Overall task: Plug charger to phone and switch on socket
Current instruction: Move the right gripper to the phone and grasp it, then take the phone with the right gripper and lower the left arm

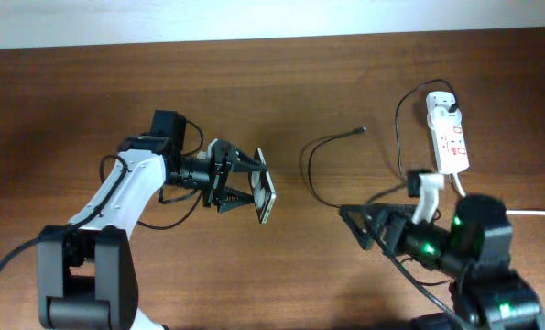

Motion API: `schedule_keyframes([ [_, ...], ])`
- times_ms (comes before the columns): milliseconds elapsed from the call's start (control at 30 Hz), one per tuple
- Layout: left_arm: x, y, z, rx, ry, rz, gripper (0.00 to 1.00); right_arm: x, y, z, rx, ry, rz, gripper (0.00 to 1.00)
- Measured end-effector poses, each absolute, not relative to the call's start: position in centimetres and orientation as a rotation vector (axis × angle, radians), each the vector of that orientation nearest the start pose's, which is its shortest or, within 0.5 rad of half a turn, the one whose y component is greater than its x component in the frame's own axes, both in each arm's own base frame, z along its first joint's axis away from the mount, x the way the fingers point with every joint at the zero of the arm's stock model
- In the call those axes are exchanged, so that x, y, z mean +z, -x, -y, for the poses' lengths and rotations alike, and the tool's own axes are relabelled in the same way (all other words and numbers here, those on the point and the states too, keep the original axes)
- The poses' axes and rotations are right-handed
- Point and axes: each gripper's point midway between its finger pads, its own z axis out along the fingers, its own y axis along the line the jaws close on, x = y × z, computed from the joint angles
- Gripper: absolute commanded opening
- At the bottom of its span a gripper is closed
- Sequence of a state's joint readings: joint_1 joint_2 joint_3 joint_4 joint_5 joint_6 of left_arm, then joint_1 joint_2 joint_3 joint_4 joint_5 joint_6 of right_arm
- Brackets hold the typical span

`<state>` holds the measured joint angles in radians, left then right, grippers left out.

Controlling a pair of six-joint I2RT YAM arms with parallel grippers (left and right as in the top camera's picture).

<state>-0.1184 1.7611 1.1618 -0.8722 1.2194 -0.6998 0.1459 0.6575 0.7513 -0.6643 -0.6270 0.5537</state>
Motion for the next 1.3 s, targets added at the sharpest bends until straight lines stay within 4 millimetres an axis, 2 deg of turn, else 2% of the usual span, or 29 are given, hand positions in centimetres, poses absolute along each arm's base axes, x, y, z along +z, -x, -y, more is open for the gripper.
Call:
schedule_keyframes([
  [33, 15.2, -29.8, 19.8, -1.943, 0.744, -2.844, 0.48, 25.4, -21.3, -15.7, 1.071, 0.056, -2.260, 0.99],
  [67, 15.2, -29.8, 19.8, -1.943, 0.742, -2.844, 0.48, 25.8, -21.3, -17.0, 1.083, 0.120, -2.271, 0.99],
  [133, 15.2, -29.9, 19.8, -1.943, 0.737, -2.841, 0.48, 25.7, -20.7, -19.7, 1.071, 0.249, -2.303, 0.99],
  [167, 15.2, -29.9, 19.8, -1.940, 0.738, -2.842, 0.48, 25.4, -20.0, -22.1, 1.083, 0.354, -2.317, 0.99],
  [200, 15.2, -29.9, 19.8, -1.941, 0.737, -2.841, 0.48, 24.9, -19.8, -22.9, 1.071, 0.385, -2.331, 0.99],
  [267, 15.2, -29.9, 19.8, -1.941, 0.737, -2.842, 0.48, 24.6, -21.0, -25.1, 1.072, 0.430, -2.295, 1.00],
  [300, 15.2, -29.9, 19.8, -1.941, 0.738, -2.842, 0.48, 24.3, -21.6, -25.9, 1.064, 0.440, -2.289, 0.89],
  [333, 15.2, -29.9, 19.8, -1.941, 0.737, -2.841, 0.47, 23.5, -22.2, -26.3, 1.036, 0.434, -2.300, 0.83],
  [367, 15.2, -29.9, 19.8, -1.942, 0.737, -2.841, 0.47, 22.6, -22.9, -26.7, 0.985, 0.422, -2.317, 0.83],
  [400, 15.2, -29.9, 19.8, -1.942, 0.739, -2.842, 0.47, 21.5, -23.3, -26.9, 0.933, 0.395, -2.346, 0.83],
  [433, 15.2, -29.9, 19.8, -1.942, 0.747, -2.843, 0.47, 19.6, -23.9, -27.2, 0.805, 0.343, -2.383, 0.83],
  [500, 15.2, -29.9, 19.8, -1.942, 0.775, -2.847, 0.47, 18.4, -24.4, -27.5, 0.674, 0.269, -2.382, 0.79],
  [533, 15.2, -29.9, 19.8, -1.944, 0.780, -2.847, 0.47, 18.2, -25.1, -27.6, 0.613, 0.223, -2.355, 0.73],
  [567, 15.2, -29.9, 19.8, -1.944, 0.780, -2.847, 0.47, 17.9, -25.9, -28.0, 0.584, 0.192, -2.330, 0.62],
  [633, 15.2, -29.9, 19.8, -1.943, 0.781, -2.847, 0.47, 16.9, -27.2, -28.3, 0.537, 0.141, -2.316, 0.53],
  [733, 15.0, -29.9, 19.8, -1.930, 0.784, -2.852, 0.47, 16.8, -28.2, -28.7, 0.536, 0.085, -2.288, 0.43],
  [867, 14.7, -29.9, 19.6, -1.896, 0.794, -2.864, 0.49, 17.0, -28.3, -28.9, 0.566, 0.046, -2.282, 0.20],
  [967, 14.5, -30.0, 19.6, -1.877, 0.798, -2.871, 0.51, 17.0, -28.2, -29.0, 0.585, 0.037, -2.290, 0.16],
  [1033, 14.5, -30.0, 19.5, -1.877, 0.799, -2.870, 0.65, 16.8, -28.1, -28.9, 0.581, 0.032, -2.297, 0.13],
  [1067, 14.5, -30.0, 19.5, -1.877, 0.800, -2.869, 0.90, 16.8, -28.1, -28.8, 0.577, 0.028, -2.301, 0.13],
  [1100, 14.5, -30.0, 19.5, -1.878, 0.800, -2.869, 1.00, 16.7, -28.1, -28.8, 0.578, 0.023, -2.303, 0.11],
  [1200, 14.7, -30.2, 19.2, -1.896, 0.826, -2.854, 0.99, 16.4, -27.6, -28.5, 0.572, 0.041, -2.331, 0.04],
  [1300, 14.8, -31.7, 16.6, -1.892, 0.890, -2.762, 0.99, 17.0, -27.6, -27.0, 0.598, 0.014, -2.362, 0.04],
])
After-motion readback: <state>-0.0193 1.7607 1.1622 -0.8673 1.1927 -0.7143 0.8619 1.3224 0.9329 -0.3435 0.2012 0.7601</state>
